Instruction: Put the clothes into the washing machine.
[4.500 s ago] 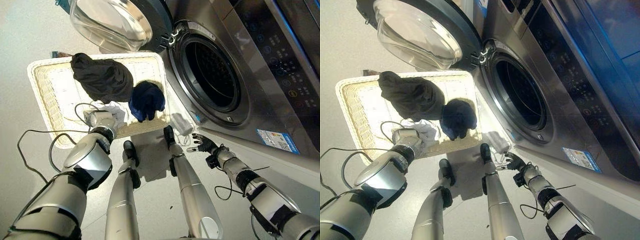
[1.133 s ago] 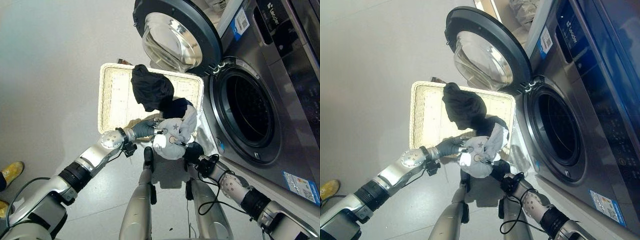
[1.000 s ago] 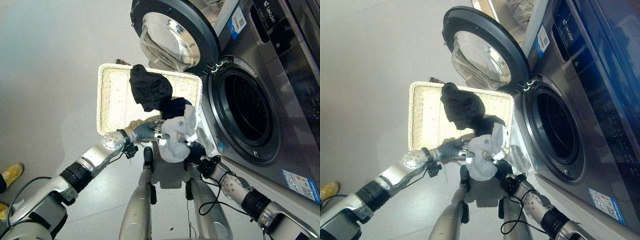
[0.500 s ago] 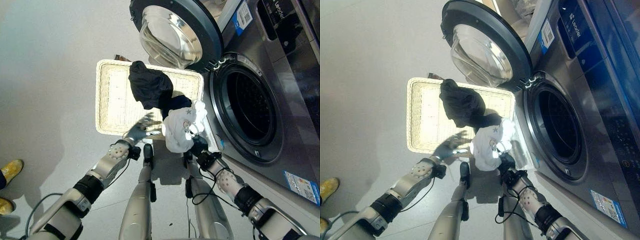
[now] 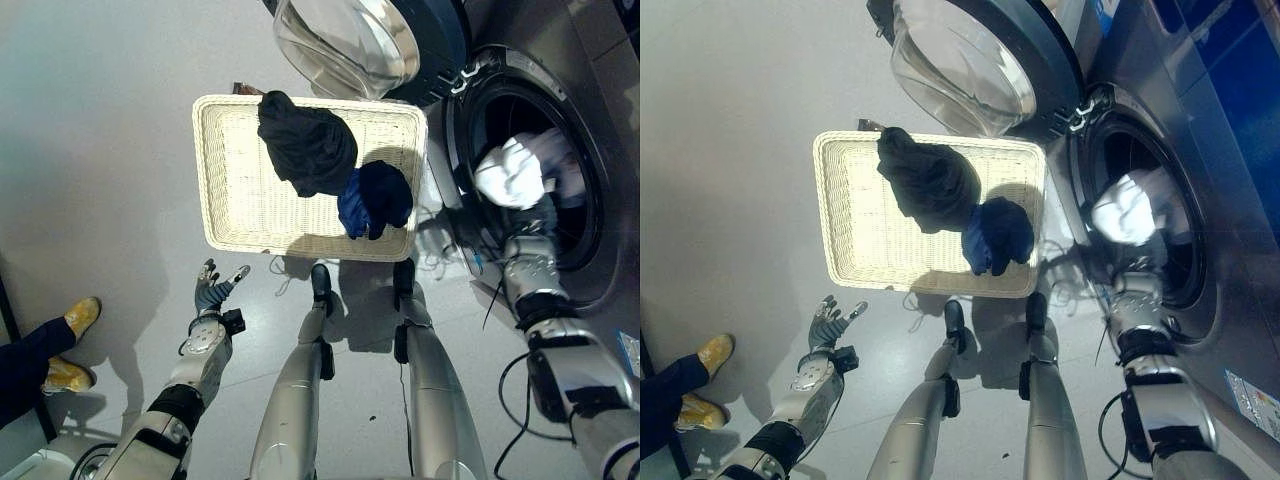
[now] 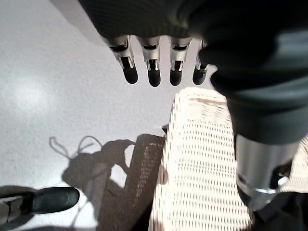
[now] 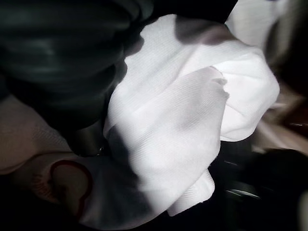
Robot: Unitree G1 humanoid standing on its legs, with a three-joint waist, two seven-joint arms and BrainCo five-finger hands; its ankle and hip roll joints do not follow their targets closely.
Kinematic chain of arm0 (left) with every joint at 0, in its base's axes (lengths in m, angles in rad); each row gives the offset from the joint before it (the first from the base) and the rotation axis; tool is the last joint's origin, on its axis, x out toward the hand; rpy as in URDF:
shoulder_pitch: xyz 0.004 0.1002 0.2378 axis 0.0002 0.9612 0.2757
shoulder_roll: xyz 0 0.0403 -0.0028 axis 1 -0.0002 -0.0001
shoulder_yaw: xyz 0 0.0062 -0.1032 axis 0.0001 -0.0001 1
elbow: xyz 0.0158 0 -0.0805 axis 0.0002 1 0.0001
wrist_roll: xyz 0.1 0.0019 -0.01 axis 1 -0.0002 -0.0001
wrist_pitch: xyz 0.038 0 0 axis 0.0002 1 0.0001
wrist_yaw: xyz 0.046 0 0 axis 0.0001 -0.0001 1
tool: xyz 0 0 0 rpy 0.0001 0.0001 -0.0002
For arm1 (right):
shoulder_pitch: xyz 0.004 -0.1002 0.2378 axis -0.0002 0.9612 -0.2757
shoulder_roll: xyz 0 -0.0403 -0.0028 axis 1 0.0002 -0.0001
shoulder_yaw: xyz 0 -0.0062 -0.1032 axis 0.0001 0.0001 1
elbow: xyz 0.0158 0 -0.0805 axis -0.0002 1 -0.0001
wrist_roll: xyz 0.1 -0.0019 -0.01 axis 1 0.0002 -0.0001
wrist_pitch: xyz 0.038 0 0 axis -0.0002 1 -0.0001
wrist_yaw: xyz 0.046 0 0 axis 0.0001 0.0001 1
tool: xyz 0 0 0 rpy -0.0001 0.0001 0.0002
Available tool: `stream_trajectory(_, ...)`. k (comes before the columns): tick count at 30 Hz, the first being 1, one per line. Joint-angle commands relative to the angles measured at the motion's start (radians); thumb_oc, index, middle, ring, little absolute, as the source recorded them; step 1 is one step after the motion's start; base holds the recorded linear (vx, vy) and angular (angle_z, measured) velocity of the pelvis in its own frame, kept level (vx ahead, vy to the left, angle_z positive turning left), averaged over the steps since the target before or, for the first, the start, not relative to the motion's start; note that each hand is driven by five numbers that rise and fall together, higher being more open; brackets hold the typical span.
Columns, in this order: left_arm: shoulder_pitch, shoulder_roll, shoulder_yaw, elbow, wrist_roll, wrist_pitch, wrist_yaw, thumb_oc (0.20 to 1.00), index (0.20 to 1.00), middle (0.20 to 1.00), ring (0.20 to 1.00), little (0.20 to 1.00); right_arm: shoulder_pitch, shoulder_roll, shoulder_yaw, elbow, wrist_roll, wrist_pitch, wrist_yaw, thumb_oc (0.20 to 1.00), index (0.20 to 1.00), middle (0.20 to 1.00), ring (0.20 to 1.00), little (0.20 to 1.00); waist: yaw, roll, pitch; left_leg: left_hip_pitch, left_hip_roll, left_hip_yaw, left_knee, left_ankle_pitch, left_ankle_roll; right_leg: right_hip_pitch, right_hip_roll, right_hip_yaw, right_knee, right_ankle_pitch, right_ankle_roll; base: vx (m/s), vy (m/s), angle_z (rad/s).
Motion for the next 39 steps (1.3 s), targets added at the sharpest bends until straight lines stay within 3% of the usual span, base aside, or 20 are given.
stream_trajectory(1, 0.006, -0.007, -0.005, -0.012, -0.018, -0.047, -0.018, 1.000, 1.000, 1.000, 1.000, 1.000, -0.026, -0.158, -0.009, -0.024, 0.040, -0.105, -0.139, 0.200, 0.200, 0.200, 0.200, 0.200, -0.023, 0.079, -0.020, -0.099, -0.090, 0.024, 0.164, -0.112, 0.021, -0.010, 0.018, -0.063, 0.072, -0.103, 0.042, 0.04, -0.159, 0.01)
stream_trajectory(3, 0.012, 0.027, -0.015, -0.036, -0.029, -0.045, -0.026, 1.000, 1.000, 1.000, 1.000, 1.000, -0.076, -0.243, -0.024, 0.024, 0.062, -0.161, -0.204, 0.200, 0.200, 0.200, 0.200, 0.200, -0.021, 0.077, -0.020, -0.127, -0.086, 0.020, 0.181, -0.117, 0.022, -0.033, 0.021, -0.065, 0.087, -0.104, 0.039, 0.03, -0.111, 0.01)
stream_trajectory(5, 0.033, 0.067, -0.023, -0.088, -0.050, -0.037, -0.029, 1.000, 1.000, 1.000, 1.000, 1.000, -0.124, -0.327, -0.044, -0.008, 0.088, -0.435, -0.249, 0.247, 0.247, 0.247, 0.247, 0.247, -0.021, 0.073, -0.020, -0.156, -0.078, 0.015, 0.197, -0.119, 0.024, -0.058, 0.027, -0.063, 0.108, -0.109, 0.035, 0.04, -0.093, -0.04)
stream_trajectory(6, 0.041, 0.081, -0.029, -0.108, -0.056, -0.034, -0.024, 1.000, 1.000, 1.000, 1.000, 1.000, -0.130, -0.349, -0.065, -0.039, 0.050, -0.570, -0.276, 0.460, 0.460, 0.460, 0.460, 0.460, -0.024, 0.071, -0.020, -0.166, -0.075, 0.013, 0.203, -0.119, 0.024, -0.066, 0.028, -0.064, 0.117, -0.112, 0.035, 0.04, -0.087, -0.06)
stream_trajectory(7, 0.045, 0.103, -0.036, -0.141, -0.059, -0.020, -0.014, 1.000, 1.000, 1.000, 1.000, 1.000, -0.129, -0.370, -0.085, -0.089, 0.003, -0.700, -0.323, 0.915, 0.915, 0.915, 0.915, 0.915, -0.027, 0.068, -0.020, -0.180, -0.072, 0.007, 0.216, -0.122, 0.026, -0.082, 0.032, -0.060, 0.135, -0.116, 0.035, 0.02, -0.066, -0.04)
stream_trajectory(8, 0.045, 0.103, -0.036, -0.141, -0.059, -0.020, -0.014, 1.000, 1.000, 1.000, 1.000, 1.000, -0.129, -0.370, -0.085, -0.089, 0.003, -0.700, -0.323, 0.915, 0.915, 0.915, 0.915, 0.915, -0.027, 0.068, -0.020, -0.180, -0.072, 0.007, 0.216, -0.122, 0.026, -0.082, 0.032, -0.060, 0.135, -0.116, 0.035, 0.04, -0.086, -0.07)
stream_trajectory(9, 0.039, 0.115, -0.041, -0.172, -0.058, 0.002, -0.008, 1.000, 1.000, 1.000, 1.000, 1.000, -0.132, -0.390, -0.099, -0.131, -0.045, -0.799, -0.459, 1.000, 1.000, 1.000, 1.000, 1.000, -0.031, 0.066, -0.020, -0.202, -0.073, 0.003, 0.241, -0.126, 0.027, -0.110, 0.036, -0.052, 0.161, -0.119, 0.034, 0.04, -0.056, -0.05)
stream_trajectory(11, 0.021, 0.128, -0.047, -0.186, -0.059, 0.017, -0.004, 1.000, 1.000, 1.000, 1.000, 1.000, -0.165, -0.423, -0.093, -0.104, -0.053, -0.797, -0.490, 1.000, 1.000, 1.000, 1.000, 1.000, -0.031, 0.066, -0.020, -0.220, -0.073, -0.001, 0.262, -0.130, 0.028, -0.129, 0.035, -0.047, 0.182, -0.123, 0.034, 0.04, -0.054, -0.04)
stream_trajectory(13, 0.008, 0.149, -0.051, -0.204, -0.071, 0.025, -0.004, 1.000, 1.000, 1.000, 1.000, 1.000, -0.168, -0.445, -0.085, -0.101, 0.025, -0.716, -0.449, 1.000, 1.000, 1.000, 1.000, 1.000, -0.034, 0.066, -0.020, -0.238, -0.073, -0.008, 0.284, -0.134, 0.028, -0.146, 0.034, -0.042, 0.201, -0.126, 0.032, 0.03, -0.040, -0.13)
stream_trajectory(16, -0.013, 0.166, -0.056, -0.224, -0.076, 0.035, 0.002, 1.000, 1.000, 1.000, 1.000, 1.000, -0.130, -0.426, -0.071, -0.050, 0.258, -0.400, -0.275, 1.000, 1.000, 1.000, 1.000, 1.000, -0.035, 0.062, -0.020, -0.262, -0.072, -0.013, 0.310, -0.138, 0.028, -0.168, 0.032, -0.038, 0.221, -0.125, 0.032, 0.02, -0.029, -0.11)
stream_trajectory(17, -0.034, 0.181, -0.058, -0.232, -0.075, 0.039, 0.008, 1.000, 1.000, 1.000, 1.000, 1.000, -0.101, -0.389, -0.053, -0.017, 0.291, -0.111, -0.236, 1.000, 1.000, 1.000, 1.000, 1.000, -0.035, 0.059, -0.020, -0.269, -0.074, -0.012, 0.310, -0.135, 0.031, -0.172, 0.033, -0.037, 0.216, -0.119, 0.031, 0.00, -0.062, 0.09)
stream_trajectory(19, -0.063, 0.209, -0.056, -0.248, -0.030, 0.028, 0.026, 1.000, 1.000, 1.000, 1.000, 1.000, -0.051, -0.316, -0.001, -0.038, 0.291, 0.178, -0.219, 1.000, 1.000, 1.000, 1.000, 1.000, -0.028, 0.051, -0.020, -0.274, -0.069, -0.010, 0.296, -0.132, 0.036, -0.173, 0.037, -0.042, 0.199, -0.112, 0.027, -0.04, -0.098, 0.17)
stream_trajectory(21, -0.072, 0.221, -0.057, -0.259, -0.012, 0.024, 0.036, 1.000, 1.000, 1.000, 1.000, 1.000, -0.019, -0.277, 0.002, -0.056, 0.291, 0.237, -0.185, 1.000, 1.000, 1.000, 1.000, 1.000, -0.026, 0.045, -0.020, -0.275, -0.067, -0.008, 0.292, -0.131, 0.035, -0.171, 0.037, -0.046, 0.195, -0.112, 0.027, -0.02, -0.066, 0.10)
stream_trajectory(22, -0.082, 0.228, -0.065, -0.260, 0.012, 0.012, 0.044, 1.000, 1.000, 1.000, 1.000, 1.000, 0.012, -0.248, 0.010, -0.058, 0.291, 0.305, -0.156, 1.000, 1.000, 1.000, 1.000, 1.000, -0.025, 0.040, -0.020, -0.274, -0.068, -0.009, 0.289, -0.131, 0.035, -0.168, 0.036, -0.051, 0.192, -0.111, 0.028, 0.00, -0.052, 0.05)
stream_trajectory(25, -0.131, 0.227, -0.072, -0.257, 0.075, -0.002, 0.053, 1.000, 1.000, 1.000, 1.000, 1.000, 0.023, -0.200, 0.016, -0.009, 0.291, 0.377, -0.078, 1.000, 1.000, 1.000, 1.000, 1.000, -0.023, 0.037, -0.020, -0.272, -0.068, -0.006, 0.287, -0.133, 0.033, -0.162, 0.038, -0.054, 0.188, -0.112, 0.028, 0.00, -0.015, 0.00)
stream_trajectory(28, -0.172, 0.223, -0.082, -0.261, 0.117, -0.009, 0.074, 1.000, 1.000, 1.000, 1.000, 1.000, 0.011, -0.183, 0.023, 0.027, 0.262, 0.371, -0.024, 1.000, 1.000, 1.000, 1.000, 1.000, -0.025, 0.040, -0.020, -0.271, -0.068, -0.002, 0.284, -0.133, 0.032, -0.164, 0.039, -0.053, 0.189, -0.111, 0.028, 0.00, 0.021, -0.02)
stream_trajectory(31, -0.244, 0.230, -0.099, -0.267, 0.202, 0.023, 0.120, 1.000, 1.000, 1.000, 1.000, 1.000, -0.007, -0.159, 0.033, 0.039, 0.183, 0.315, 0.028, 1.000, 1.000, 1.000, 1.000, 1.000, -0.032, 0.042, -0.020, -0.269, -0.069, 0.002, 0.278, -0.132, 0.033, -0.167, 0.046, -0.044, 0.185, -0.108, 0.029, -0.03, 0.063, 0.01)
stream_trajectory(32, -0.318, 0.238, -0.116, -0.263, 0.267, 0.080, 0.155, 1.000, 1.000, 1.000, 1.000, 1.000, -0.011, -0.131, 0.048, 0.031, 0.106, 0.274, 0.033, 1.000, 1.000, 1.000, 1.000, 1.000, -0.041, 0.039, -0.020, -0.267, -0.071, 0.006, 0.271, -0.129, 0.033, -0.167, 0.053, -0.036, 0.179, -0.106, 0.029, -0.05, 0.088, -0.01)
stream_trajectory(37, -0.462, 0.233, -0.138, -0.183, 0.301, 0.194, 0.196, 1.000, 1.000, 1.000, 1.000, 1.000, -0.001, -0.082, 0.111, -0.017, -0.124, 0.232, 0.009, 1.000, 1.000, 1.000, 1.000, 1.000, -0.070, 0.026, -0.020, -0.271, -0.071, 0.022, 0.278, -0.131, 0.033, -0.175, 0.060, -0.019, 0.166, -0.092, 0.030, -0.03, 0.095, -0.02)
stream_trajectory(39, -0.522, 0.220, -0.136, -0.132, 0.311, 0.222, 0.218, 1.000, 1.000, 1.000, 1.000, 1.000, 0.016, -0.054, 0.170, -0.084, -0.269, 0.173, -0.007, 1.000, 1.000, 1.000, 1.000, 1.000, -0.089, 0.012, -0.020, -0.275, -0.067, 0.037, 0.285, -0.136, 0.033, -0.179, 0.061, -0.011, 0.153, -0.084, 0.032, -0.04, 0.107, -0.02)
